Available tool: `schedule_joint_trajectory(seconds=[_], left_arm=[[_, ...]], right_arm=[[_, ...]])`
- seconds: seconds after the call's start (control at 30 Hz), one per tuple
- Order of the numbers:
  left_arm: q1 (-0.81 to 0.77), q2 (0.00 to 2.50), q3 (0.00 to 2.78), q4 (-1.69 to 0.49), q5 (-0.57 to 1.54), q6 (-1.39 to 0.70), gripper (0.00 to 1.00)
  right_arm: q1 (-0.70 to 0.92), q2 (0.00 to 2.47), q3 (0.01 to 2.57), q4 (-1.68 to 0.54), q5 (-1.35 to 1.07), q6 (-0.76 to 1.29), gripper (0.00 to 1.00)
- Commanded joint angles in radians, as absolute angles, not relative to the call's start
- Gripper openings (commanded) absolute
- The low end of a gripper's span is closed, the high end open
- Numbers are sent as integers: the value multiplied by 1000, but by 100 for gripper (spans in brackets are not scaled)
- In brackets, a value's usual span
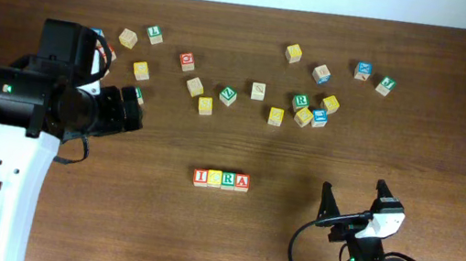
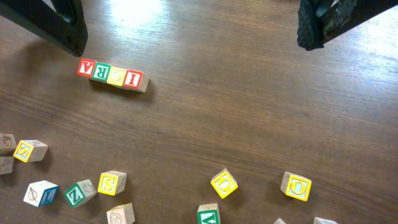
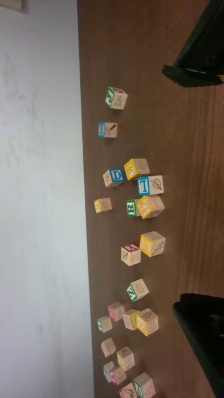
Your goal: Spell out ICRA
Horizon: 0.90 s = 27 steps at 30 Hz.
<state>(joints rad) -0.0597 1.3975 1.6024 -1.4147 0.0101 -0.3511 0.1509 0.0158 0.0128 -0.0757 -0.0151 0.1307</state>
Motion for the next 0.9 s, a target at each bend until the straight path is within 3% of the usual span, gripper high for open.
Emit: schedule_joint_trajectory(seconds=[0.0, 0.87], left_arm=[[-58, 1390, 1608, -1415, 0, -350, 99], [-58, 1394, 1608, -1464, -1, -350, 99]], right_arm=[[143, 3, 6, -80, 1, 128, 98], [143, 3, 6, -80, 1, 128, 98]])
